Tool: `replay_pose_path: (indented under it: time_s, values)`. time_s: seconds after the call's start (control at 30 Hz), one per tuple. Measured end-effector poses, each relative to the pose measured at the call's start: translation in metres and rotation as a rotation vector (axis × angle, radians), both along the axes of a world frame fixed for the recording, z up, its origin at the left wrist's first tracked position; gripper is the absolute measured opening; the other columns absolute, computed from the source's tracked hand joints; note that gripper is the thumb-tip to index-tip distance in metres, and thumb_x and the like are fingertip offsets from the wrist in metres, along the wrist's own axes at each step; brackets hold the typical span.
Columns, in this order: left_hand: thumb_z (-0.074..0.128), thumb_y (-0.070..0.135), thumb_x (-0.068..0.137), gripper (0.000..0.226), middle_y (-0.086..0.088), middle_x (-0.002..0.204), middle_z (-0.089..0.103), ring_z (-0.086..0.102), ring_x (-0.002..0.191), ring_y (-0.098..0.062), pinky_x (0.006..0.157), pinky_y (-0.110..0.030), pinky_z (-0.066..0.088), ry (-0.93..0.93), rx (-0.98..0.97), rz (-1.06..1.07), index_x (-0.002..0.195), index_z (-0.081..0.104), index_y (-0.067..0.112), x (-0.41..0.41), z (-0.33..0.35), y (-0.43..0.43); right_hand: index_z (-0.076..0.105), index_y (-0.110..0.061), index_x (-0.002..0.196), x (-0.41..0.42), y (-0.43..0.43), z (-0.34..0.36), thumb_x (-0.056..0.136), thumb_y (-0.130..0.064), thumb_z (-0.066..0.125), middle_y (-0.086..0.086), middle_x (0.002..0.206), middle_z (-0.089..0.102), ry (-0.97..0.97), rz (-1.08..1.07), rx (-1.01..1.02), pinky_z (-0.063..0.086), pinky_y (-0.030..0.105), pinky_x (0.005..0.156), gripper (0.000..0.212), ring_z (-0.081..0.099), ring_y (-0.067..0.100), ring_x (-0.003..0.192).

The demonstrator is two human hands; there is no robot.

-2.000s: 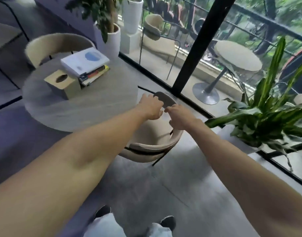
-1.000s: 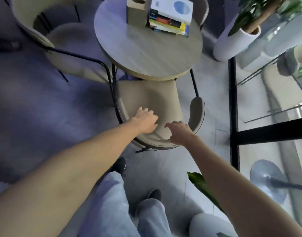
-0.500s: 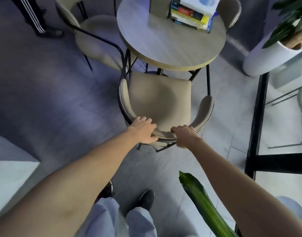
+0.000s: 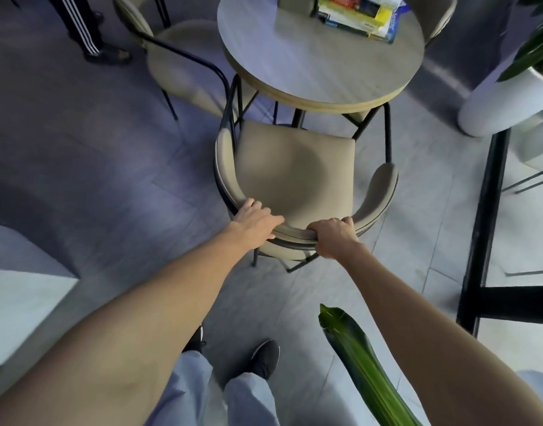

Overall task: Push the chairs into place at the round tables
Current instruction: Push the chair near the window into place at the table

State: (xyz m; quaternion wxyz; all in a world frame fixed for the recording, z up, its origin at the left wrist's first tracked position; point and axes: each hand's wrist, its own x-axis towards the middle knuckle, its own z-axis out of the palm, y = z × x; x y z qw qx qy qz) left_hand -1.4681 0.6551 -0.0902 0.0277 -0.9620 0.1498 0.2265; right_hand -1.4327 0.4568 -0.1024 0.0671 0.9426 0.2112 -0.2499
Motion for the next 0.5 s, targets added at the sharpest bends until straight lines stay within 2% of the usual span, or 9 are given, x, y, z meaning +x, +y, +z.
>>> replay_pose_path:
  time_s: [0.3, 0.5]
  values:
    - [0.051, 0.038, 0.099, 0.038, -0.010, 0.123, 0.059, 0.049, 0.115, -0.032, 0.103, -0.047, 0.033, 0.031, -0.012, 0.013, 0.135, 0.049, 0.025, -0.029, 0.001, -0.031, 0.067, -0.035, 0.105, -0.021, -0.030, 0.006, 0.083, -0.011, 0.055, -0.009, 0.091, 0.067, 0.023, 0.026, 0.003, 0.031, 0.040, 0.091, 0.034, 0.061, 0.018, 0.095]
    - [0.049, 0.031, 0.101, 0.036, -0.011, 0.122, 0.059, 0.049, 0.116, -0.034, 0.105, -0.048, 0.032, 0.053, -0.027, 0.029, 0.137, 0.048, 0.024, -0.034, 0.007, -0.039, 0.067, -0.035, 0.104, -0.023, -0.037, 0.008, 0.086, -0.009, 0.056, -0.010, 0.092, 0.068, 0.025, 0.047, 0.007, 0.030, 0.039, 0.090, 0.033, 0.060, 0.017, 0.094]
